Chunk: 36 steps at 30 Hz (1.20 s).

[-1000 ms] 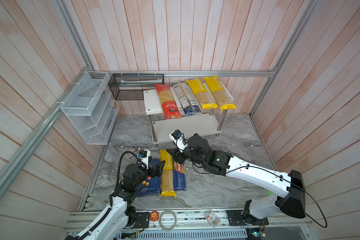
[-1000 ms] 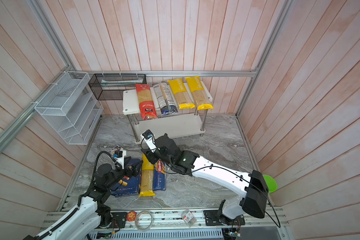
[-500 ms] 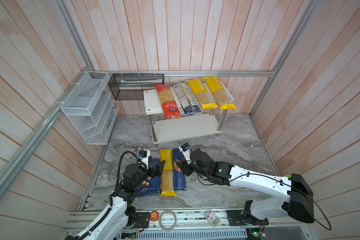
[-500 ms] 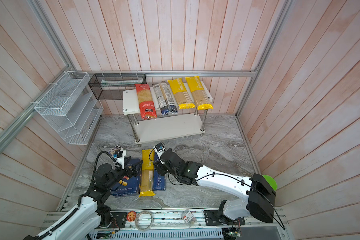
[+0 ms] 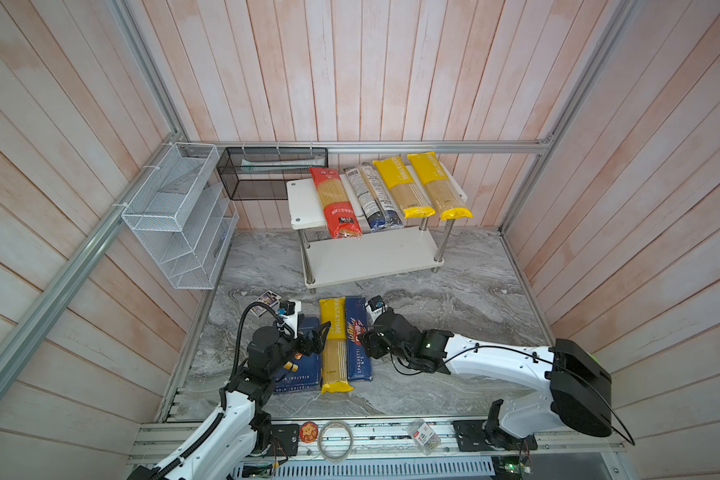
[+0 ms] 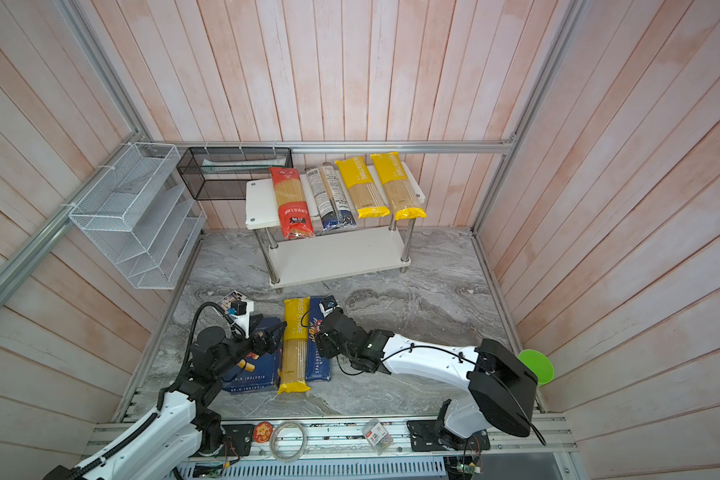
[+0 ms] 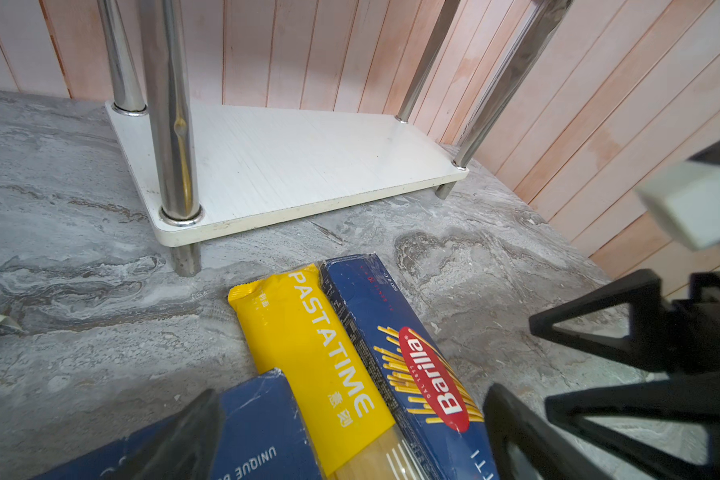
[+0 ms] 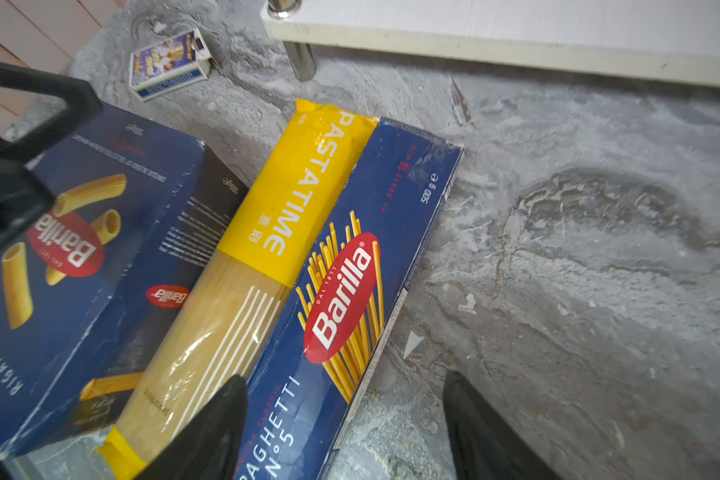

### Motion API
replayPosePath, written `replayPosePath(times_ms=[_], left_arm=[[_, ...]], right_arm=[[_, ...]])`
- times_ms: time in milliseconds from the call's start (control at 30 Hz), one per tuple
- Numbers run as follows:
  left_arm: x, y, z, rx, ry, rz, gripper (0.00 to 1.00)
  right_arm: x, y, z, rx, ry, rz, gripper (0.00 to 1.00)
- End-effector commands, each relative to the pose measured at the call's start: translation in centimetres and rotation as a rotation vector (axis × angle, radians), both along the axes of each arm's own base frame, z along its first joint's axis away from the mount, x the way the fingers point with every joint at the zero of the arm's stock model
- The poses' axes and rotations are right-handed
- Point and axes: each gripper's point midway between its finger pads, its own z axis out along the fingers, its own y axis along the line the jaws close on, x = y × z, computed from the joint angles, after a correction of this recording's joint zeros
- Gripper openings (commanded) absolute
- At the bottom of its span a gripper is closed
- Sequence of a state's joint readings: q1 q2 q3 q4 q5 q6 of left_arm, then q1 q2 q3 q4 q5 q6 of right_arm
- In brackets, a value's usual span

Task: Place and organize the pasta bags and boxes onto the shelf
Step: 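Lower the right gripper over the blue Barilla box and close on it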

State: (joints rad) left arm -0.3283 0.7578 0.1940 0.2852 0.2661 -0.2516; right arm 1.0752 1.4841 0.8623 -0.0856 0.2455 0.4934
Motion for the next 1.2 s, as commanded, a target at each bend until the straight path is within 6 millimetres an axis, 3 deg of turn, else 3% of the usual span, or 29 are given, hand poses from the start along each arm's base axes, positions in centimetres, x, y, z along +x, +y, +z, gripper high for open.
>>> replayPosePath(times_ms=[0, 133, 400, 733, 1167], left_arm=[[-0.1, -0.4, 0.6, -0.006, -0.027, -0.025, 0.99], [-0.2, -0.4, 0.5, -0.007, -0.027, -0.025, 1.0], [-0.1, -0.6, 0.5, -0.007, -0.021, -0.035, 1.0], [-0.1, -0.6, 0.4, -0.005, -0.021, -0.034, 1.0], [-0.1, -0.7, 0.3, -0.006, -0.016, -0.04, 1.0]], right_arm=[[0.0, 1.2, -1.6, 0.013, 0.068, 0.011, 0.79], [-0.1, 2.3, -3.2, -0.043, 0.125, 0.033, 0.86], [0.4, 1.9, -4.8, -0.108, 0.135, 0.007, 0.91], [1.2, 3.5, -5.9, -0.103, 0.143, 0.023, 0.91], [1.6, 3.0, -7.8, -0.184, 0.152, 0.009, 0.91]])
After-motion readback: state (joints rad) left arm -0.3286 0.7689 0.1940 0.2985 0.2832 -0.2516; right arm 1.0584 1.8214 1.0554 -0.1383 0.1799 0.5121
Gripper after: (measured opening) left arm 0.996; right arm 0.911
